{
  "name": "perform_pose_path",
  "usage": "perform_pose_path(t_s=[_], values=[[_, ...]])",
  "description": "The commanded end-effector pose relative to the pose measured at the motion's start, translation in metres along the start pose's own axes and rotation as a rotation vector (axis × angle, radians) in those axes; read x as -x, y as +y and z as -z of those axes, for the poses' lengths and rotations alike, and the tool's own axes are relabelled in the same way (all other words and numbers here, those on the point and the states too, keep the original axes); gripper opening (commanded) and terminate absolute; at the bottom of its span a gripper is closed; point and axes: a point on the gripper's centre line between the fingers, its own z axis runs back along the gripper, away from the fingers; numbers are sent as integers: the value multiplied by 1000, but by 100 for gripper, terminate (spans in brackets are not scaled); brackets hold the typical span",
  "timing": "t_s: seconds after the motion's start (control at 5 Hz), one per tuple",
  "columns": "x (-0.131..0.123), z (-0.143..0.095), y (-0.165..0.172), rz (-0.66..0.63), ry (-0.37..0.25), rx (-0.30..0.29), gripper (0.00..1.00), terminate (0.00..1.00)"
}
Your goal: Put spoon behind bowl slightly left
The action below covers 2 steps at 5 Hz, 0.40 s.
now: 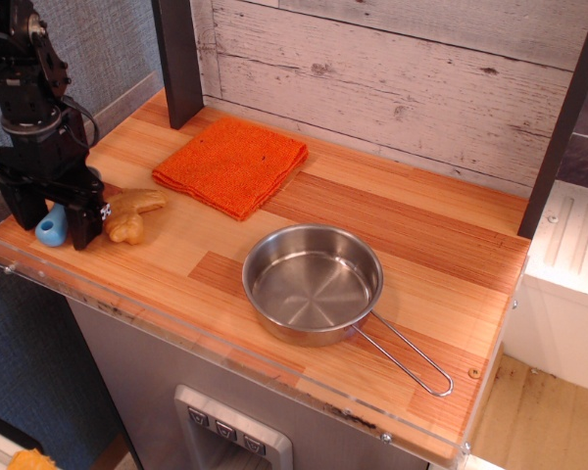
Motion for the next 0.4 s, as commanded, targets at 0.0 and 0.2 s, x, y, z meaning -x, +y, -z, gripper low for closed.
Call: perform_pose_path(t_s=[0.0, 0.2], values=[[4, -28, 16, -52, -59, -13, 0, 0], [7, -67, 25, -105, -106, -14, 0, 0]])
